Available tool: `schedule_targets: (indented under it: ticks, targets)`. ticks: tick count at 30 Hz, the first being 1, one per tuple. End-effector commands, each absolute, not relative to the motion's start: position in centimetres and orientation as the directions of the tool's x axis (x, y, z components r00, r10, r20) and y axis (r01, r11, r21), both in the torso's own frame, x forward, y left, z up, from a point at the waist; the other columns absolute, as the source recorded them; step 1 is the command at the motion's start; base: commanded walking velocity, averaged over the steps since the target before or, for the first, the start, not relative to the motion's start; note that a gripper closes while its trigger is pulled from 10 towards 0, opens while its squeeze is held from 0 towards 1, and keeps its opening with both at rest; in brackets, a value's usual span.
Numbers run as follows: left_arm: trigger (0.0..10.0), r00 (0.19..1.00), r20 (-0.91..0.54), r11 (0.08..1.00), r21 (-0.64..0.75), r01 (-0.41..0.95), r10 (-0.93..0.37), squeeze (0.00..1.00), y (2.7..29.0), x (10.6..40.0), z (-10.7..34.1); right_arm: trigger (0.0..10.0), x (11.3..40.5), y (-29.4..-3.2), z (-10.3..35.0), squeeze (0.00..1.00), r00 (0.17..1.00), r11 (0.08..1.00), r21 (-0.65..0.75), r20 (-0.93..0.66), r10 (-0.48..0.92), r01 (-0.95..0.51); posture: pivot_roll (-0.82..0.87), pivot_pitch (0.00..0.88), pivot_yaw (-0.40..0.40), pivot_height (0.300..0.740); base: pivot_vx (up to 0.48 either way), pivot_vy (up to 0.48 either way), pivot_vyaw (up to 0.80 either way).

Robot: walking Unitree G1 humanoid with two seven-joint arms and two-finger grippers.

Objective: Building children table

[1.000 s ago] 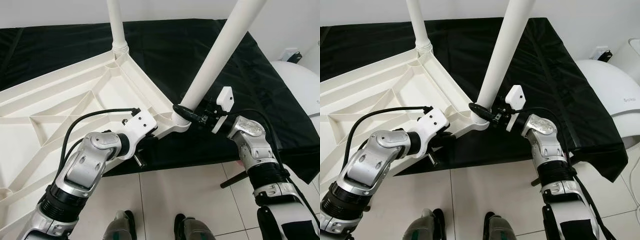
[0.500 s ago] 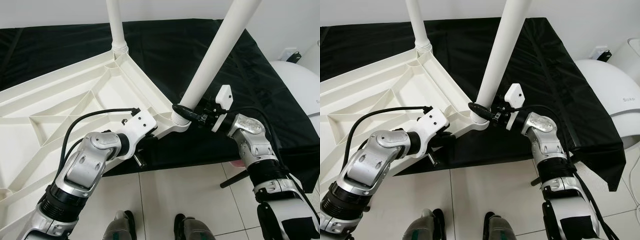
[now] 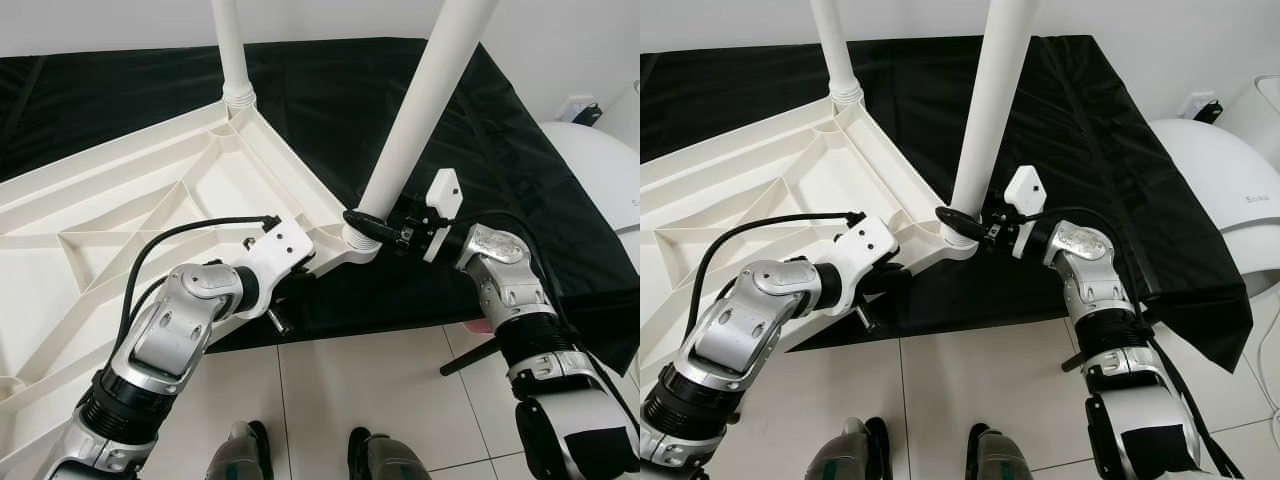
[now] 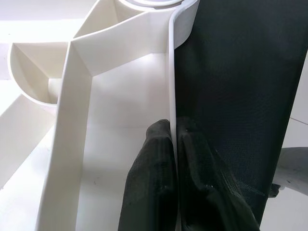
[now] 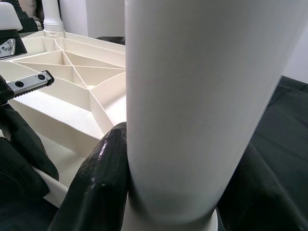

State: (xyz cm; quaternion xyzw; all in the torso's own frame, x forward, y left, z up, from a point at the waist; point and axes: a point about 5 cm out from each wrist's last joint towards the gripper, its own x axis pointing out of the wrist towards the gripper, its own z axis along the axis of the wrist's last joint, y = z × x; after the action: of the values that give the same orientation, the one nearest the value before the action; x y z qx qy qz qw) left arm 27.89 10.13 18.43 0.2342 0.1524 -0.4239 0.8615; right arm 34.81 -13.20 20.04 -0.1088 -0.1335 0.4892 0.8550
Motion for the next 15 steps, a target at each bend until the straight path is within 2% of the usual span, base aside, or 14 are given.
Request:
schedule_targets:
  ticks: [1, 15]
  targets:
    - [10.0, 0.649, -0.414, 0.562, 0.326, 0.760, -0.638, 0.00, 10.1, 28.0, 19.4, 10.0, 34.9, -13.9, 18.6, 0.00, 0.530, 0.523, -0.283, 0.061, 0.846, -0.804, -0.06, 0.190, -0.018, 0.740, 0.000, 0.000, 0.00]
    - [10.0, 0.654, -0.415, 0.564, 0.331, 0.756, -0.633, 0.00, 10.3, 28.0, 19.5, 10.0, 34.8, -12.8, 18.2, 0.00, 0.519, 0.520, -0.245, 0.077, 0.852, -0.818, -0.05, 0.197, -0.019, 0.740, 0.000, 0.000, 0.00]
